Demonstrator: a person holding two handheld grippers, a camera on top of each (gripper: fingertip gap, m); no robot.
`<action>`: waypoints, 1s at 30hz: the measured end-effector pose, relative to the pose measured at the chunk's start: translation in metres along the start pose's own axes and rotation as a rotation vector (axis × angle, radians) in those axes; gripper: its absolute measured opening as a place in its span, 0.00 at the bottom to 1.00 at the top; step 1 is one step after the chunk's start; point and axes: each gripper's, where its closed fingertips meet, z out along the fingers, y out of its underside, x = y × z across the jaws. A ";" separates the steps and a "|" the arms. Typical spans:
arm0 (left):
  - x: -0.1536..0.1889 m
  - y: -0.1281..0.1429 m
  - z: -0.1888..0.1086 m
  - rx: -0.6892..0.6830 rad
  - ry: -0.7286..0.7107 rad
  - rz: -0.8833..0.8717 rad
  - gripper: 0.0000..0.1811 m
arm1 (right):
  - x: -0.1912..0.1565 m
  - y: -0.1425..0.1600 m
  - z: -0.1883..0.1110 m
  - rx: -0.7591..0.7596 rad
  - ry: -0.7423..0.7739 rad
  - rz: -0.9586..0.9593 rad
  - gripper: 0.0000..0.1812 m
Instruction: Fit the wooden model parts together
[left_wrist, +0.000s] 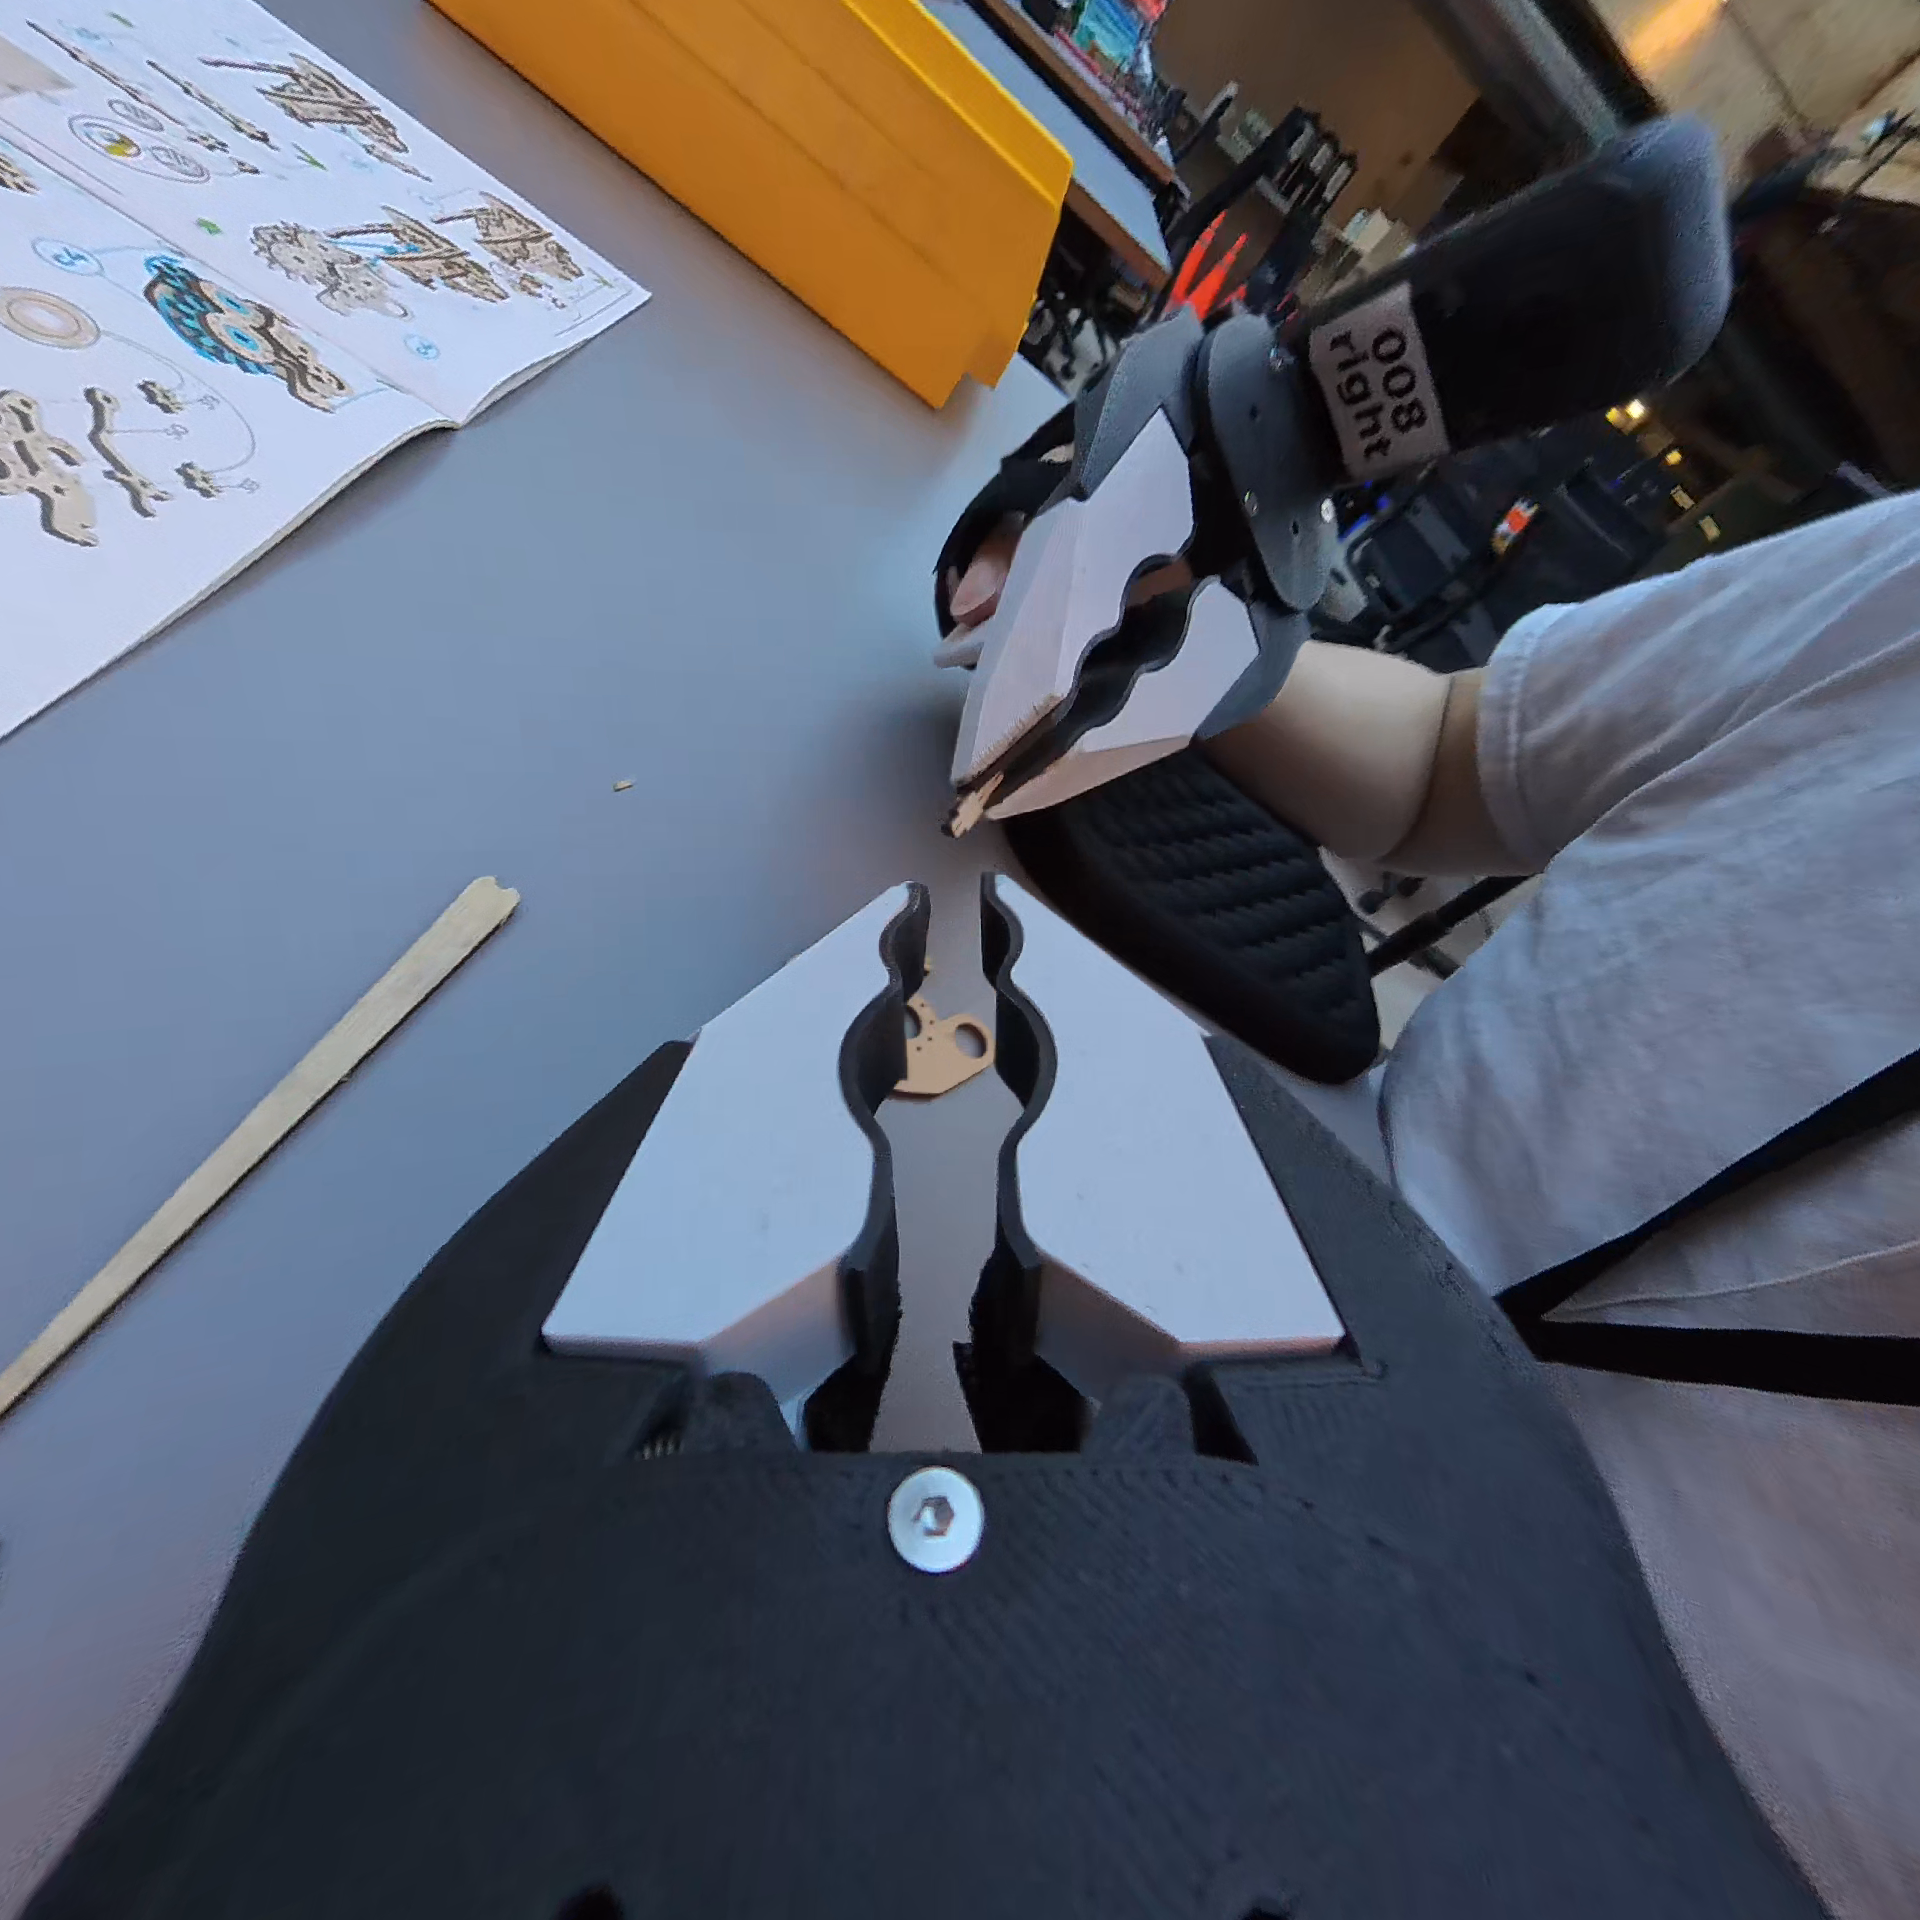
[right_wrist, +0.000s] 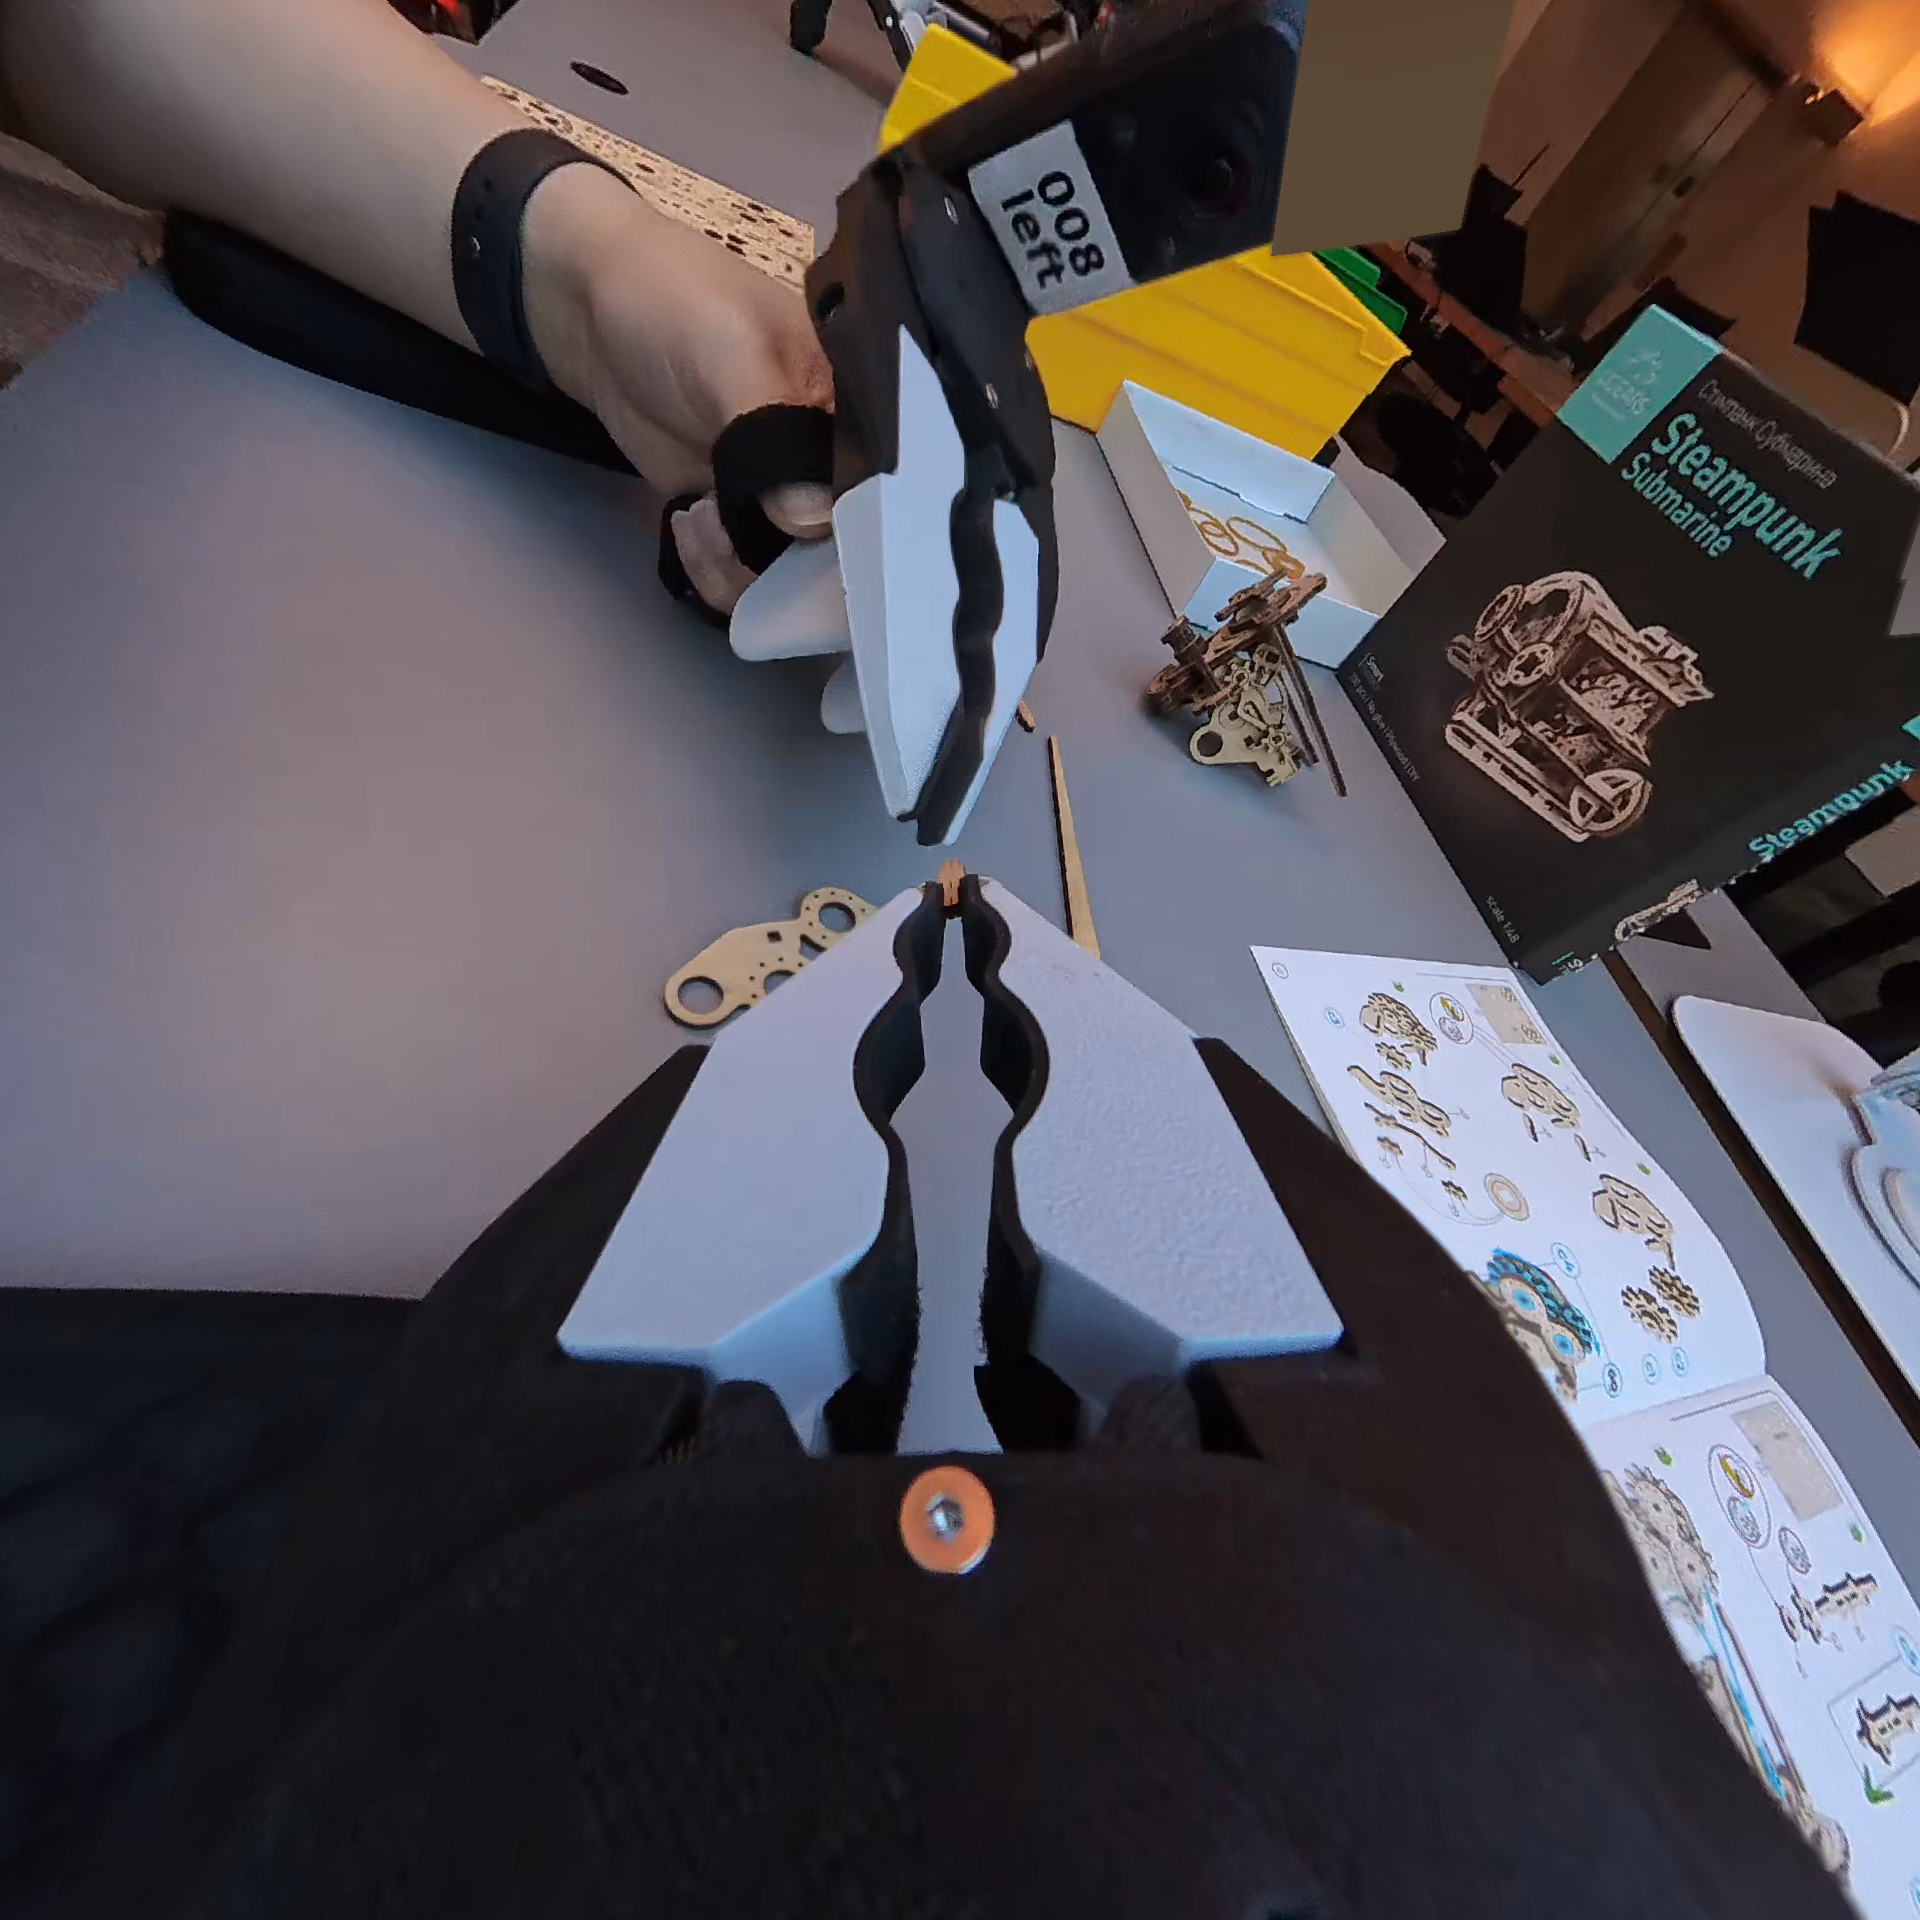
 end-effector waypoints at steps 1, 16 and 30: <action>0.004 -0.003 0.000 0.020 0.034 -0.031 0.04 | -0.001 -0.004 0.000 0.015 0.002 -0.001 0.01; 0.022 -0.018 -0.008 0.120 0.242 -0.208 0.03 | 0.001 -0.031 -0.005 0.156 -0.016 0.116 0.01; 0.032 -0.005 0.001 0.035 0.263 -0.149 0.00 | 0.109 -0.079 -0.140 1.585 -0.647 1.591 0.00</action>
